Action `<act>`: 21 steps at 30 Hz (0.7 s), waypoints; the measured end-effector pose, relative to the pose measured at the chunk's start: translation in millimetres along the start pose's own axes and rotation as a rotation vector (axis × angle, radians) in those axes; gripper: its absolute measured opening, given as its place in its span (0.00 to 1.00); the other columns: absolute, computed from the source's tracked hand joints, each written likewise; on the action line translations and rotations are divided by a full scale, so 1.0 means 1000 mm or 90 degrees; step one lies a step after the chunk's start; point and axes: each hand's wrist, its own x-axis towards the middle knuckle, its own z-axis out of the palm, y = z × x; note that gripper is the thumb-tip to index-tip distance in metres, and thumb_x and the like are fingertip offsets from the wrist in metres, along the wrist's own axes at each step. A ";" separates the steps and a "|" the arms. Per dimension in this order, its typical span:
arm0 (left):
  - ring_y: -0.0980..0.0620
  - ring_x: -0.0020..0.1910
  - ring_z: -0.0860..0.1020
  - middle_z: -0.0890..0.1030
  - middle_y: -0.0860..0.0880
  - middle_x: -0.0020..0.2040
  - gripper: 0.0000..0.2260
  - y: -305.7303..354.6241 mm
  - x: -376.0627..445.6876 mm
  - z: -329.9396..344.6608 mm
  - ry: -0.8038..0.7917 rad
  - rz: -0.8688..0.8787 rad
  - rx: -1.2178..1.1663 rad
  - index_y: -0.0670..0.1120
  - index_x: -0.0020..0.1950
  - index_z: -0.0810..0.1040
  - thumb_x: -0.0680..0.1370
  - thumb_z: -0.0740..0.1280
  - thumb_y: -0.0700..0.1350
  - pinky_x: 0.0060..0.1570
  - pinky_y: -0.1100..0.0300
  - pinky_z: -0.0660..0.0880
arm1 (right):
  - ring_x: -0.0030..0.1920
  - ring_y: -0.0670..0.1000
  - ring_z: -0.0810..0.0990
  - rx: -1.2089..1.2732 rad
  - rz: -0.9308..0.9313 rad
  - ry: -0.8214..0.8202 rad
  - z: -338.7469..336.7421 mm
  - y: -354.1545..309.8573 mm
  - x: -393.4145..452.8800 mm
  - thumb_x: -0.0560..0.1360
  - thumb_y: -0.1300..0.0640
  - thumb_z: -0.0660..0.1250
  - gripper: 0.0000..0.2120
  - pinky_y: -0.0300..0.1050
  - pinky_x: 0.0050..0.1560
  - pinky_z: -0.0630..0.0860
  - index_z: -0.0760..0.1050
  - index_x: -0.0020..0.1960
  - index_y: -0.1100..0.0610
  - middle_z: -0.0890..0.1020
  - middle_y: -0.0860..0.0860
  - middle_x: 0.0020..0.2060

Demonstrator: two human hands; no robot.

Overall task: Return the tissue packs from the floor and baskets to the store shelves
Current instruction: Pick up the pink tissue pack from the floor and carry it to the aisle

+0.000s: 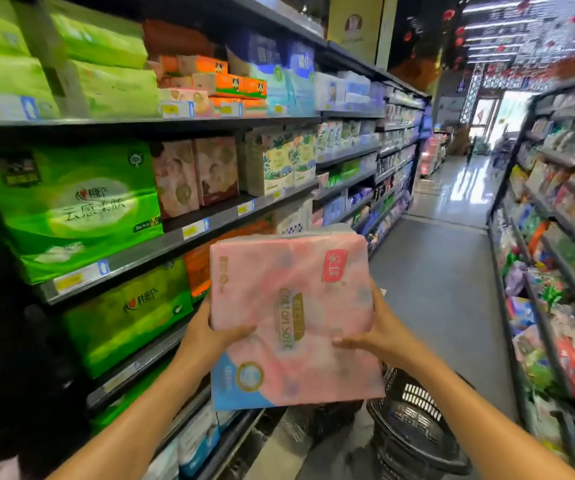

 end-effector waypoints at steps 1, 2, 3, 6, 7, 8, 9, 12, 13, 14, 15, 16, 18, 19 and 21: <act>0.50 0.54 0.83 0.83 0.52 0.60 0.39 -0.006 0.014 0.002 0.012 -0.010 0.002 0.57 0.70 0.73 0.62 0.84 0.49 0.47 0.53 0.83 | 0.67 0.45 0.73 -0.002 -0.001 -0.014 0.001 0.007 0.016 0.53 0.43 0.84 0.62 0.54 0.69 0.72 0.51 0.78 0.39 0.71 0.34 0.66; 0.50 0.54 0.84 0.83 0.52 0.60 0.38 -0.011 0.026 0.002 0.021 -0.019 0.004 0.56 0.70 0.73 0.63 0.84 0.48 0.46 0.53 0.82 | 0.67 0.44 0.74 0.002 -0.001 -0.025 0.003 0.016 0.032 0.53 0.42 0.84 0.62 0.54 0.69 0.72 0.51 0.78 0.38 0.71 0.33 0.65; 0.50 0.54 0.84 0.83 0.51 0.60 0.36 -0.017 0.038 0.003 0.028 -0.025 0.001 0.56 0.70 0.73 0.65 0.83 0.46 0.44 0.55 0.82 | 0.66 0.44 0.74 0.005 0.001 -0.037 0.006 0.024 0.047 0.52 0.41 0.84 0.63 0.55 0.68 0.73 0.51 0.77 0.38 0.72 0.32 0.65; 0.50 0.54 0.84 0.84 0.52 0.59 0.35 -0.034 0.075 0.005 0.041 -0.032 -0.003 0.56 0.70 0.73 0.67 0.82 0.43 0.42 0.59 0.82 | 0.67 0.46 0.74 0.005 0.006 -0.067 0.014 0.047 0.091 0.52 0.39 0.84 0.63 0.58 0.68 0.72 0.50 0.77 0.37 0.72 0.34 0.65; 0.50 0.55 0.84 0.84 0.52 0.59 0.35 -0.040 0.088 0.006 0.042 -0.033 -0.004 0.55 0.70 0.73 0.66 0.83 0.43 0.42 0.60 0.82 | 0.68 0.46 0.74 0.004 0.012 -0.076 0.016 0.053 0.105 0.52 0.40 0.84 0.63 0.59 0.68 0.72 0.50 0.77 0.37 0.72 0.35 0.66; 0.51 0.55 0.84 0.84 0.52 0.59 0.37 -0.045 0.102 0.007 0.043 -0.035 -0.006 0.56 0.70 0.73 0.64 0.84 0.45 0.42 0.60 0.82 | 0.67 0.46 0.74 -0.003 0.016 -0.082 0.019 0.059 0.119 0.53 0.40 0.84 0.62 0.60 0.68 0.73 0.49 0.77 0.37 0.72 0.35 0.66; 0.51 0.55 0.84 0.84 0.52 0.59 0.40 -0.051 0.116 0.008 0.044 -0.037 -0.010 0.56 0.70 0.73 0.61 0.84 0.49 0.43 0.59 0.82 | 0.67 0.46 0.74 -0.012 0.019 -0.086 0.021 0.066 0.133 0.54 0.40 0.84 0.62 0.59 0.68 0.73 0.49 0.77 0.37 0.72 0.35 0.66; 0.52 0.55 0.83 0.83 0.54 0.59 0.42 -0.068 0.157 0.013 0.043 -0.047 -0.013 0.61 0.68 0.73 0.55 0.81 0.57 0.48 0.52 0.82 | 0.66 0.43 0.74 -0.026 0.032 -0.099 0.025 0.086 0.173 0.56 0.43 0.84 0.60 0.56 0.68 0.73 0.49 0.77 0.37 0.72 0.32 0.65; 0.52 0.55 0.83 0.83 0.55 0.58 0.39 -0.072 0.169 0.015 0.038 -0.050 -0.014 0.63 0.66 0.73 0.56 0.82 0.57 0.49 0.51 0.82 | 0.65 0.41 0.74 -0.030 0.042 -0.098 0.026 0.091 0.184 0.57 0.44 0.84 0.60 0.56 0.68 0.73 0.49 0.77 0.36 0.72 0.31 0.64; 0.52 0.55 0.83 0.83 0.56 0.57 0.36 -0.076 0.181 0.018 0.037 -0.057 -0.016 0.66 0.63 0.73 0.58 0.83 0.55 0.48 0.52 0.82 | 0.64 0.40 0.75 -0.037 0.048 -0.097 0.026 0.099 0.196 0.57 0.45 0.85 0.59 0.55 0.67 0.74 0.50 0.76 0.36 0.73 0.31 0.63; 0.52 0.55 0.83 0.82 0.57 0.57 0.34 -0.082 0.193 0.021 0.035 -0.062 -0.017 0.67 0.62 0.72 0.61 0.84 0.51 0.47 0.54 0.82 | 0.62 0.38 0.76 -0.046 0.053 -0.099 0.027 0.105 0.206 0.58 0.47 0.85 0.58 0.54 0.66 0.75 0.50 0.76 0.35 0.74 0.31 0.62; 0.53 0.55 0.83 0.82 0.57 0.57 0.33 -0.088 0.204 0.024 0.034 -0.060 -0.017 0.67 0.61 0.72 0.63 0.84 0.49 0.46 0.54 0.82 | 0.60 0.36 0.76 -0.050 0.059 -0.100 0.027 0.111 0.216 0.59 0.49 0.85 0.57 0.52 0.65 0.75 0.50 0.76 0.36 0.75 0.31 0.61; 0.54 0.56 0.82 0.82 0.57 0.59 0.36 -0.104 0.220 0.028 0.040 -0.065 -0.009 0.65 0.65 0.73 0.62 0.84 0.52 0.49 0.52 0.82 | 0.59 0.37 0.77 -0.052 0.075 -0.107 0.028 0.125 0.236 0.60 0.50 0.85 0.58 0.51 0.65 0.75 0.50 0.76 0.37 0.75 0.33 0.61; 0.54 0.57 0.82 0.82 0.57 0.60 0.38 -0.113 0.225 0.031 0.052 -0.071 -0.014 0.63 0.68 0.72 0.61 0.83 0.54 0.50 0.53 0.82 | 0.61 0.40 0.77 -0.060 0.079 -0.112 0.029 0.131 0.245 0.59 0.48 0.85 0.60 0.52 0.65 0.75 0.49 0.77 0.37 0.75 0.33 0.63; 0.57 0.57 0.81 0.81 0.58 0.60 0.38 -0.130 0.230 0.036 0.083 -0.082 -0.002 0.60 0.70 0.72 0.64 0.84 0.52 0.47 0.61 0.81 | 0.64 0.45 0.77 -0.087 0.073 -0.140 0.035 0.144 0.258 0.57 0.43 0.84 0.61 0.54 0.66 0.75 0.47 0.78 0.37 0.74 0.34 0.65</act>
